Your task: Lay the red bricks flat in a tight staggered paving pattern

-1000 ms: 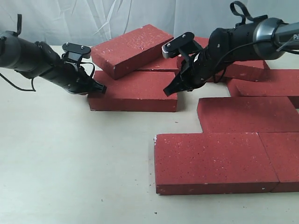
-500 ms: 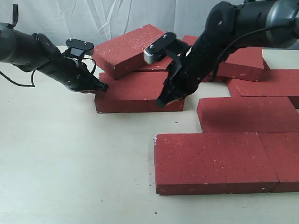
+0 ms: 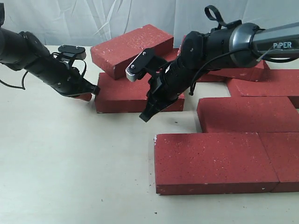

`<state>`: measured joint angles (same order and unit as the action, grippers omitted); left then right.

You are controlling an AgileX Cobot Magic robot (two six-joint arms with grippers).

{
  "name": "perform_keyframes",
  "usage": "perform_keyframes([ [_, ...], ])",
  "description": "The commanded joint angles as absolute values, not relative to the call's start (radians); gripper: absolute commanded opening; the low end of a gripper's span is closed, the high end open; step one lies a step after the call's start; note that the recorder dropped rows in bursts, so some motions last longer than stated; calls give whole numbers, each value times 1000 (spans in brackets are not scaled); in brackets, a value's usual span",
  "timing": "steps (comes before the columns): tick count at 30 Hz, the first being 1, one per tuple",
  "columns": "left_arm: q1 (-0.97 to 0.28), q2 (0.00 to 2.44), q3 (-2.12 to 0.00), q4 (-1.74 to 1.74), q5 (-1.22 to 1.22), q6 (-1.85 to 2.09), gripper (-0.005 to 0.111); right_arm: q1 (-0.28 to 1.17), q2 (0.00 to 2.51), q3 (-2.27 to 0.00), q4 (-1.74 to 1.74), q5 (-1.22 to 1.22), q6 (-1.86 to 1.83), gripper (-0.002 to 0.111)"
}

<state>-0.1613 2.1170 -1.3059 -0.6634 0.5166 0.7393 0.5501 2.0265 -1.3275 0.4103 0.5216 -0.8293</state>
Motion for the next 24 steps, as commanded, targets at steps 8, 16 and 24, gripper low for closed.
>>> perform_keyframes([
  [8, -222, 2129, -1309, -692, 459, 743, 0, 548, 2060, -1332, 406, 389, -834, -1],
  [16, -215, 2125, -1309, -673, 431, 743, 0, 548, 1912, -1332, 403, 665, -786, -1],
  [24, -204, 2107, -1309, -663, 537, 741, 0, 550, 2001, -1332, 399, 674, -863, -1],
])
